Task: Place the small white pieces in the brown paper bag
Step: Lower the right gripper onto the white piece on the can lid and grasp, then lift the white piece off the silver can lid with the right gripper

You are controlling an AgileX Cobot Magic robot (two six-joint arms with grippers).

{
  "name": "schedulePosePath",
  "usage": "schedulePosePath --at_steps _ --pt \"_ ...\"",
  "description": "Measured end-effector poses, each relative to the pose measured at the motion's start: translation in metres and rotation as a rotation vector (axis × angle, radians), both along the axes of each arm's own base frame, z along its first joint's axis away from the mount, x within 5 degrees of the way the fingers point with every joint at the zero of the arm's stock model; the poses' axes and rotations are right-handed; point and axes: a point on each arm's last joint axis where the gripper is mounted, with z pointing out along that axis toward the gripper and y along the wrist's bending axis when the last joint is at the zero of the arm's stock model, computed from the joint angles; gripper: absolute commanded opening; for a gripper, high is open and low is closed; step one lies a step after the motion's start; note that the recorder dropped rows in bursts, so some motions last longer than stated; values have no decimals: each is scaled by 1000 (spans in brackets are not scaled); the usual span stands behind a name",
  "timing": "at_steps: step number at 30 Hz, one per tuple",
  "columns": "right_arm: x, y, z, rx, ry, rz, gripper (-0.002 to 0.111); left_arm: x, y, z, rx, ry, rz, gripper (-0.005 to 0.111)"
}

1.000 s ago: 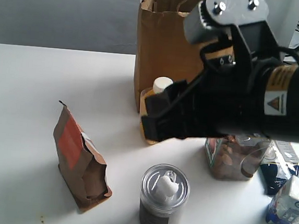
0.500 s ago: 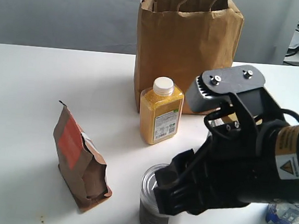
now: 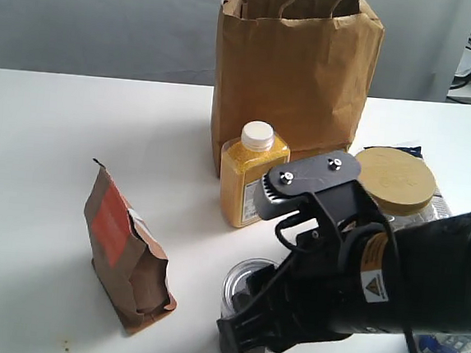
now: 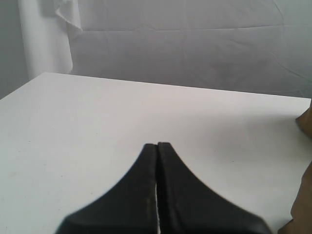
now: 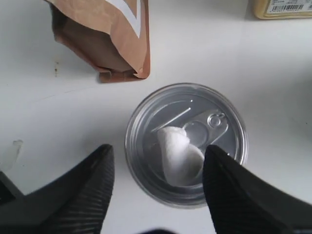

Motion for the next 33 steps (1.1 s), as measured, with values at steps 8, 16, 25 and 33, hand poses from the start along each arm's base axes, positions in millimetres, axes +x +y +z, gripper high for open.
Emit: schedulePosePath --at_steps 8,16,25,33 --pt "7 14 -17 -3 -26 12 26 0 0 0 0 0 0 0" --pt "8 15 -18 -3 -32 16 0 0 0 0 0 0 0 0" --pt "5 7 15 156 -114 22 0 0 0 0 0 0 0 0" --pt "35 -10 67 461 -338 -75 0 0 0 0 0 0 0 0"
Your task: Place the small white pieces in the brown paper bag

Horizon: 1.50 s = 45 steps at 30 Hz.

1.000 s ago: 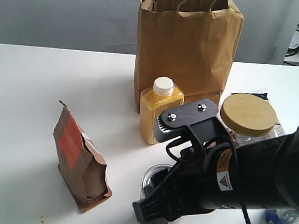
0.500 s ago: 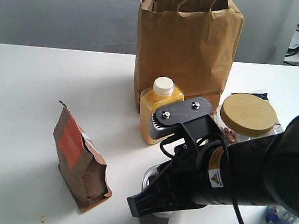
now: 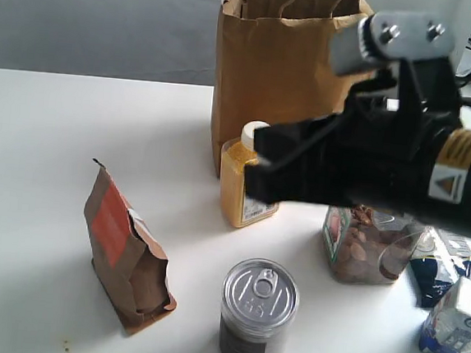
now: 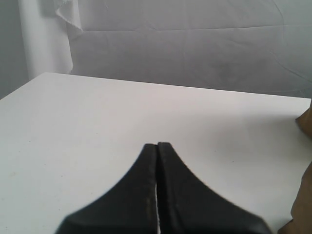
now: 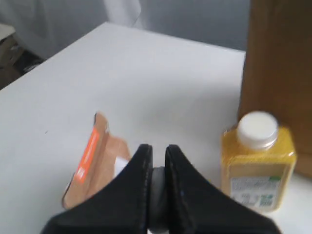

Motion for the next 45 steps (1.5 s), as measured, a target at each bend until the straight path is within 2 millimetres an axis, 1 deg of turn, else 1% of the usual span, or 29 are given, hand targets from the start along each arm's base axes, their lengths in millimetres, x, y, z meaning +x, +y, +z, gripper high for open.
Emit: schedulePosePath --at_steps 3,10,13,15,18,21,27,29,34,36,38,43,45 --pt "18 -5 18 33 -73 -52 0 0 0 0 0 0 0 0" --pt "51 -20 74 135 -263 -163 0 0 0 0 0 0 0 0" --pt "69 -25 85 141 -319 -217 0 0 0 0 0 0 0 0" --pt "82 -24 87 131 -342 -241 0 0 0 0 0 0 0 0" --pt "104 -19 85 110 -358 -268 0 0 0 0 0 0 0 0" --pt "125 -9 83 101 -372 -279 0 0 0 0 0 0 0 0" --pt "174 16 77 83 -402 -301 0 0 0 0 0 0 0 0" --pt "192 24 71 70 -405 -309 0 0 0 0 0 0 0 0" --pt "226 41 54 34 -393 -319 1 0 0 0 0 0 0 0" --pt "234 47 50 27 -390 -320 8 0 0 0 0 0 0 0" --pt "241 52 44 20 -383 -320 19 0 0 0 0 0 0 0" --pt "251 59 33 6 -372 -318 53 0 0 0 0 0 0 0" --pt "252 60 30 2 -369 -317 61 0 0 0 0 0 0 0"
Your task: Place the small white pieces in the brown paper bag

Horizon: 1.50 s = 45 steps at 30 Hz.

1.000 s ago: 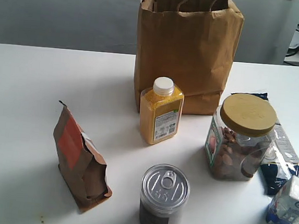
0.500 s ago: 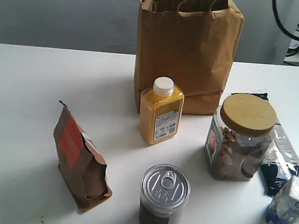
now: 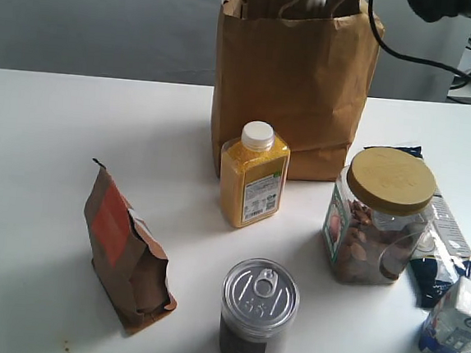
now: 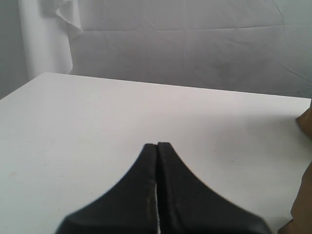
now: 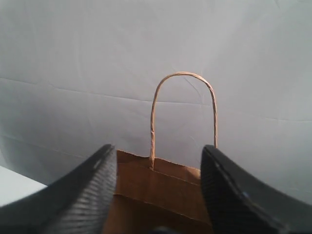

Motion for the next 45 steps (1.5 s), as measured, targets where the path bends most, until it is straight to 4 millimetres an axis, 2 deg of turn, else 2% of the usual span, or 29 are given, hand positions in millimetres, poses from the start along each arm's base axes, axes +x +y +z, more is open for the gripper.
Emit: schedulePosePath --at_steps 8,10,14,19,22,27,30,33,36,38,40,42,45 --pt "1 1 -1 -2 0 0 61 0 0 0 -2 0 0 0" --pt "0 0 1 -5 3 -2 54 0 0 0 -2 0 0 0" --pt "-10 -10 21 -33 -4 -16 32 0 0 0 -2 0 0 0" --pt "-34 -30 57 -26 -31 -33 2 0 0 0 -2 0 0 0" --pt "-53 -48 65 -23 -39 -40 0 0 0 0 -2 0 0 0" --pt "-80 -82 58 -30 -21 -69 0 0 0 0 -2 0 0 0" --pt "-100 -113 44 -23 -11 -105 0 0 0 0 -2 0 0 0" --pt "-124 -145 10 -2 41 -152 0 0 0 0 -2 0 0 0" --pt "-146 -174 -14 20 74 -215 0 0 0 0 -2 0 0 0" --pt "-169 -199 -37 27 102 -280 0 0 0 0 -2 0 0 0" --pt "-192 -216 -52 43 116 -325 0 0 0 0 -2 0 0 0" --pt "-217 -227 -72 62 126 -343 0 0 0 0 -2 0 0 0" --pt "-249 -238 -90 91 61 -344 0 0 0 0 -2 0 0 0"
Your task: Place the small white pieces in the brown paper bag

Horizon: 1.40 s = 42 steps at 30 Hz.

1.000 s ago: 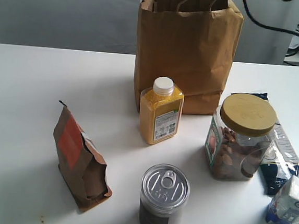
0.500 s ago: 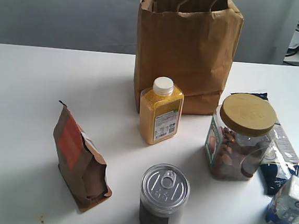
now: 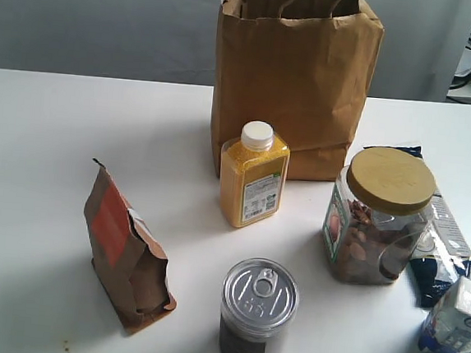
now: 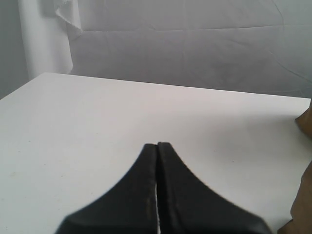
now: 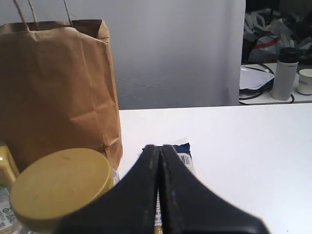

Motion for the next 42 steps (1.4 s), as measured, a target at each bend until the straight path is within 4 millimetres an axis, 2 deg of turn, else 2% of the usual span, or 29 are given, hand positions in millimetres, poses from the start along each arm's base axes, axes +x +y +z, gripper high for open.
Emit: schedulePosePath --at_steps 7,11,18,42 --pt "-42 -15 -37 18 -70 -18 0 0 0 0 0 0 0 0" --pt "-55 -18 -43 3 -54 -9 0 0 0 0 0 0 0 0" --pt "-73 -24 -41 29 -125 -1 0 0 0 0 0 0 0 0" --pt "-76 -24 -43 51 -106 2 0 0 0 0 0 0 0 0"
